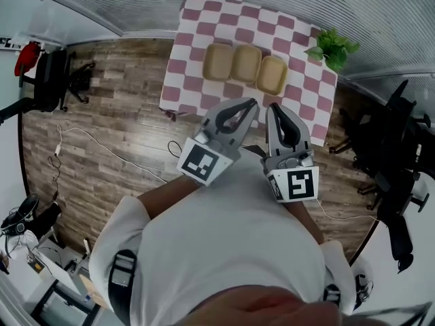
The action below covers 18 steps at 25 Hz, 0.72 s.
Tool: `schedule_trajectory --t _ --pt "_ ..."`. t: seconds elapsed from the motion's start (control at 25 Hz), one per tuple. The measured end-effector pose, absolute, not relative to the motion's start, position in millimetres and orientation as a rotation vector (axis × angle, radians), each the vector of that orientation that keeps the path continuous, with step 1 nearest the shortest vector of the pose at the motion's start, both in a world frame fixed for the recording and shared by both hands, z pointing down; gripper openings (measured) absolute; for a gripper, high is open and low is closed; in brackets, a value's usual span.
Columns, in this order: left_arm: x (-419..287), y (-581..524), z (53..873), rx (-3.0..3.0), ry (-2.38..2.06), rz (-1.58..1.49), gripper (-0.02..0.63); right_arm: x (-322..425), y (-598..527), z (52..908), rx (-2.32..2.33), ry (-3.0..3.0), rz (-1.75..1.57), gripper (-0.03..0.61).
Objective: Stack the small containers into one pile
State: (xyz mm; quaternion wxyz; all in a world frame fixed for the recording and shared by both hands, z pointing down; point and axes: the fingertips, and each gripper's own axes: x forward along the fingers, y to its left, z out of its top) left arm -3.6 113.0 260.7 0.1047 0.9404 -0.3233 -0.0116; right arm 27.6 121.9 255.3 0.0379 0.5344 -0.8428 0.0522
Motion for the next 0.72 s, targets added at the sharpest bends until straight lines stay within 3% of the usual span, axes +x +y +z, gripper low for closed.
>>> schedule_trajectory --t 0.72 --pt "30.1 52.8 267.0 2.756 -0.917 0.012 0.035 61.5 63.7 265.7 1.663 -2.556 0.228 0.032"
